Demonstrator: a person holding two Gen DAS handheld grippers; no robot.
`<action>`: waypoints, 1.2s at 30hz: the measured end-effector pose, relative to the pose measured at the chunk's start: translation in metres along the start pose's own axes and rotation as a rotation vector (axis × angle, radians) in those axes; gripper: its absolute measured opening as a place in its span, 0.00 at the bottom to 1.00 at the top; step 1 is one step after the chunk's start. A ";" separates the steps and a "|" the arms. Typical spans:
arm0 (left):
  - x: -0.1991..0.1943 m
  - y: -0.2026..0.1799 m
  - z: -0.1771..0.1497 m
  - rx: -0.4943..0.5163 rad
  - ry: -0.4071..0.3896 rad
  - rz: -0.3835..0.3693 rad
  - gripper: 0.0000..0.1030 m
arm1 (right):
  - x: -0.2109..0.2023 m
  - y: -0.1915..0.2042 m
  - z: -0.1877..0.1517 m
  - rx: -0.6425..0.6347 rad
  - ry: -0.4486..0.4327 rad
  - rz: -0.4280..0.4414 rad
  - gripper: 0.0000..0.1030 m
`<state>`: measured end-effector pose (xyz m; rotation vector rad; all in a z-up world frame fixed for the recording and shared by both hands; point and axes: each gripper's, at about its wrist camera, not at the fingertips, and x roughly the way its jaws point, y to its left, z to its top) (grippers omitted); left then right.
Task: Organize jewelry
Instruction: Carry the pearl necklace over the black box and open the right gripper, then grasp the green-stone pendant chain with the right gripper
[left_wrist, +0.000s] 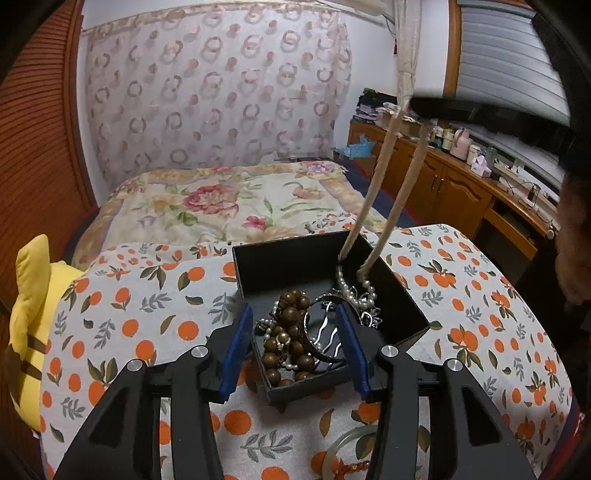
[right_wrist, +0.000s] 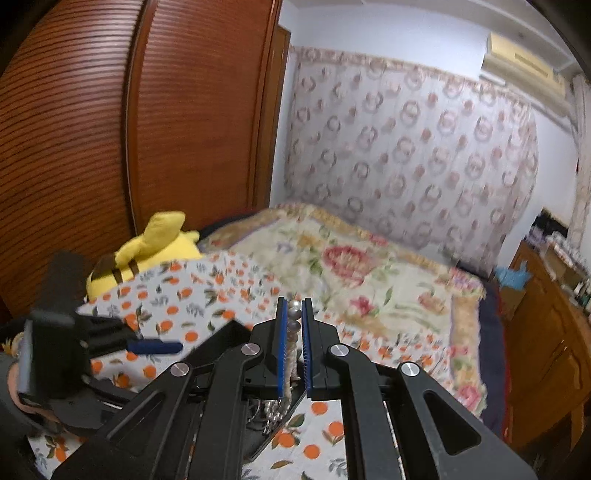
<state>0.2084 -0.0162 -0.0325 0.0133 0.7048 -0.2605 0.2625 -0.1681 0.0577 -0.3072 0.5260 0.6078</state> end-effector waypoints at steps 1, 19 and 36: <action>0.000 0.000 0.000 0.000 0.002 0.000 0.44 | 0.006 0.000 -0.004 0.005 0.015 0.005 0.08; -0.017 0.002 -0.020 0.007 -0.013 0.040 0.79 | 0.032 0.007 -0.053 0.093 0.119 0.056 0.26; -0.042 -0.009 -0.070 0.008 0.038 0.021 0.90 | -0.038 0.033 -0.131 0.147 0.135 0.053 0.45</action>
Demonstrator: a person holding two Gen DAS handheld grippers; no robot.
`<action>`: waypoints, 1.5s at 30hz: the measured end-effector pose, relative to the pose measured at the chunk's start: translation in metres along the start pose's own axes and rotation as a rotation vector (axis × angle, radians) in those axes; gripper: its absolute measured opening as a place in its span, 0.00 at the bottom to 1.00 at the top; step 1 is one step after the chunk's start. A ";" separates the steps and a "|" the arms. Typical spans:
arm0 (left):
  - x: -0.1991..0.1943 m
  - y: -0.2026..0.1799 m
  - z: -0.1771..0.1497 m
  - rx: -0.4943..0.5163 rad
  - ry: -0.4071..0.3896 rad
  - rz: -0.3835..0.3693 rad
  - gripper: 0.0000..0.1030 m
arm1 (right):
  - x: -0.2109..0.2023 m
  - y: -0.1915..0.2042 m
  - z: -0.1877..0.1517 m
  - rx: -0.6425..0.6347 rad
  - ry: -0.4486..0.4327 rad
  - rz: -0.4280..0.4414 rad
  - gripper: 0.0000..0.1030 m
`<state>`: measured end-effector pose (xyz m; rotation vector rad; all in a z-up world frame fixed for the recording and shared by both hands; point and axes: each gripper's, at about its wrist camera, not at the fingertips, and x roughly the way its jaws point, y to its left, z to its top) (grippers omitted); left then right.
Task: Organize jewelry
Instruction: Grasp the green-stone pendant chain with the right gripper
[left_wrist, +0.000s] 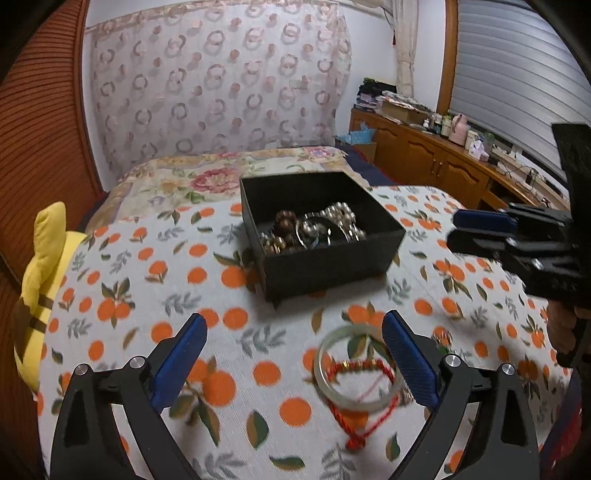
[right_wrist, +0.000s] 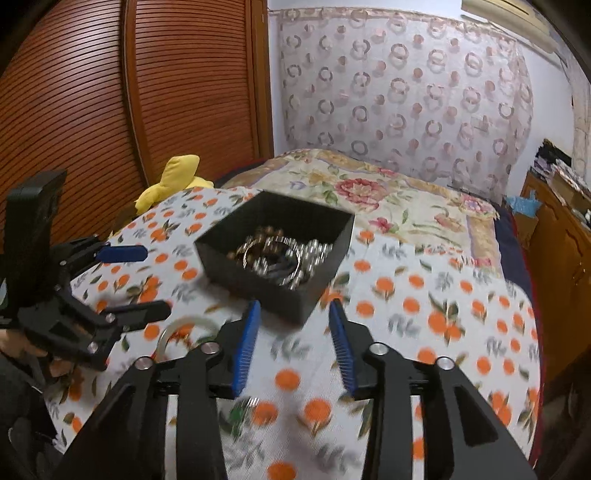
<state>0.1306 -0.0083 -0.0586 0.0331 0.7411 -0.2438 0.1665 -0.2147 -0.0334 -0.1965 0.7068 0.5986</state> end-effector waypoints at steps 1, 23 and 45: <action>0.000 -0.002 -0.003 0.001 0.007 -0.001 0.90 | -0.003 0.001 -0.007 0.009 0.003 0.000 0.50; 0.024 -0.041 -0.014 0.060 0.106 -0.044 0.90 | -0.025 0.032 -0.099 0.050 0.094 -0.028 0.77; 0.023 -0.048 -0.016 0.105 0.111 -0.023 0.67 | -0.023 0.026 -0.095 0.044 0.096 -0.025 0.77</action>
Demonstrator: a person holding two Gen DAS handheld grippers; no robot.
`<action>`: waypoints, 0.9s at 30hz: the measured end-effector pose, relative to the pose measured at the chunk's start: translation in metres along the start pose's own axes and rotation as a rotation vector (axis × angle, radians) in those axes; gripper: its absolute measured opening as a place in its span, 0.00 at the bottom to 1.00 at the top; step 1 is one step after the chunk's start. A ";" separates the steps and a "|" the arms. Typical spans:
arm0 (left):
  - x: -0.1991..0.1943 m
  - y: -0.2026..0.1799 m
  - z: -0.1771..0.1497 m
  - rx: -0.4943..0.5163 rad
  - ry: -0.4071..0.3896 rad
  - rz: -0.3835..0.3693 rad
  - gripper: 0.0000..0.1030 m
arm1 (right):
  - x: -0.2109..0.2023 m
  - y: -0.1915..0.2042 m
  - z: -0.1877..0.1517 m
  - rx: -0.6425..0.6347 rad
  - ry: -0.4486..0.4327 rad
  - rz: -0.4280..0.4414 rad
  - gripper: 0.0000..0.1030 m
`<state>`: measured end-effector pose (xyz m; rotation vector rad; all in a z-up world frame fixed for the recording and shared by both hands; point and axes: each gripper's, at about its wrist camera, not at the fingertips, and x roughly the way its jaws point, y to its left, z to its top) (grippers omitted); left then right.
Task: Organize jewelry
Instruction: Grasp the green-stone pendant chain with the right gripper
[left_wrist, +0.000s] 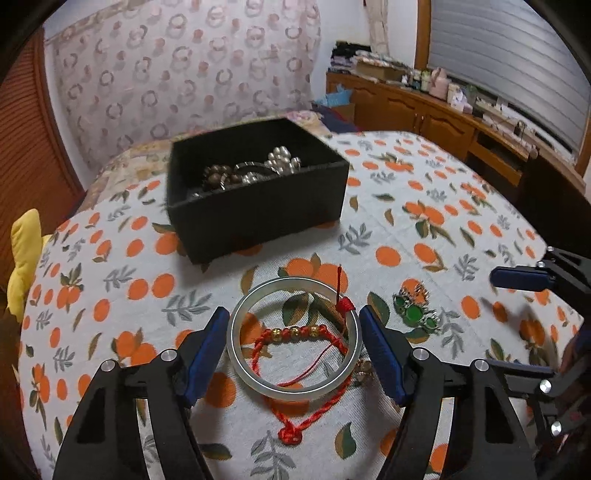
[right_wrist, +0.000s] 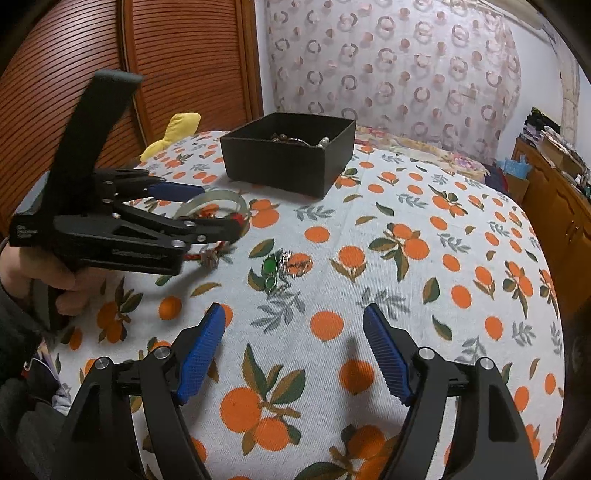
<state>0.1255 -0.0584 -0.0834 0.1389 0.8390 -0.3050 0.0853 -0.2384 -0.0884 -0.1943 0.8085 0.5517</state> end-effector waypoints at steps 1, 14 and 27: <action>-0.005 0.001 0.000 -0.007 -0.015 -0.006 0.67 | 0.000 -0.001 0.003 -0.001 0.000 0.005 0.77; -0.049 0.020 -0.012 -0.078 -0.111 -0.008 0.67 | 0.026 0.009 0.029 -0.081 0.067 0.055 0.36; -0.065 0.041 -0.019 -0.130 -0.146 0.012 0.67 | 0.049 0.017 0.040 -0.155 0.092 0.027 0.23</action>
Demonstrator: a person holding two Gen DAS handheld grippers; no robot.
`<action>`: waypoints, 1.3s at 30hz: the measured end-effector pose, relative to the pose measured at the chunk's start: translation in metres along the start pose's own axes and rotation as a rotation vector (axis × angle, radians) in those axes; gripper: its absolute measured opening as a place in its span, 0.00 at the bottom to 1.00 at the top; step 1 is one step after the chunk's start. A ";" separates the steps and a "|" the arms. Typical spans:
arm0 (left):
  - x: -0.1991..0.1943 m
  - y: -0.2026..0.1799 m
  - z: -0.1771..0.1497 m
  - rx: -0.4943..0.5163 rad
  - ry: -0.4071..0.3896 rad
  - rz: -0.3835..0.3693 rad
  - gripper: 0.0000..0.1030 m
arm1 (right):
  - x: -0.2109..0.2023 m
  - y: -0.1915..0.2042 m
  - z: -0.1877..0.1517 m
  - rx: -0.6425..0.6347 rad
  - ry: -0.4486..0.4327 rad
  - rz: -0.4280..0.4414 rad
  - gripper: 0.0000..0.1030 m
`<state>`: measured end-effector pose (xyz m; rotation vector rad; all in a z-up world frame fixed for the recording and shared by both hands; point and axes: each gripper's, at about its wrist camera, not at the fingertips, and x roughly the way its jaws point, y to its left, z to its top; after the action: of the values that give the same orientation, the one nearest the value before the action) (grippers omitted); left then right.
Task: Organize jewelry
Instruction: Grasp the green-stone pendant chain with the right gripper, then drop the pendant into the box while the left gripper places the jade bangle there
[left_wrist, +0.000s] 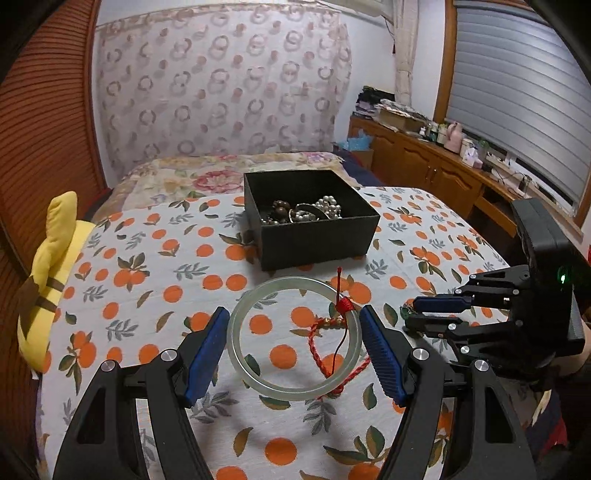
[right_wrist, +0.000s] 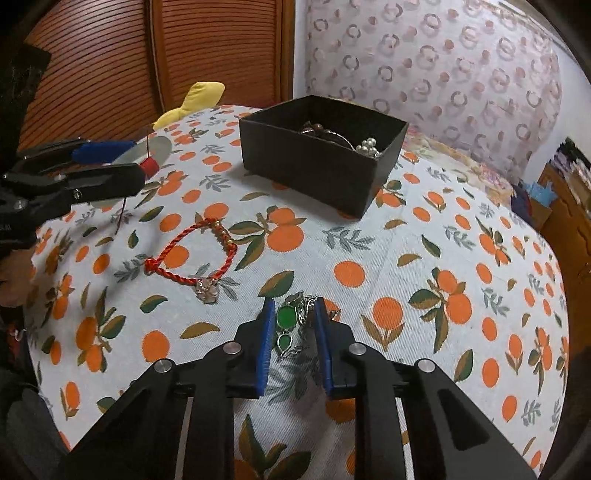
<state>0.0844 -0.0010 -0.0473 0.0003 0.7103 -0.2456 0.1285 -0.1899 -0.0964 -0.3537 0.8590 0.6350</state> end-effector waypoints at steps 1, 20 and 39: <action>-0.001 0.001 0.000 -0.001 -0.001 0.000 0.67 | 0.000 0.000 0.000 -0.003 -0.001 0.001 0.20; -0.004 -0.005 0.017 0.019 -0.035 0.006 0.67 | -0.045 -0.020 0.013 0.045 -0.158 0.011 0.11; 0.017 -0.011 0.056 0.052 -0.046 0.024 0.67 | -0.070 -0.047 0.089 -0.010 -0.317 0.047 0.11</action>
<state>0.1307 -0.0203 -0.0152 0.0526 0.6581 -0.2404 0.1770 -0.2052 0.0149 -0.2339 0.5619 0.7170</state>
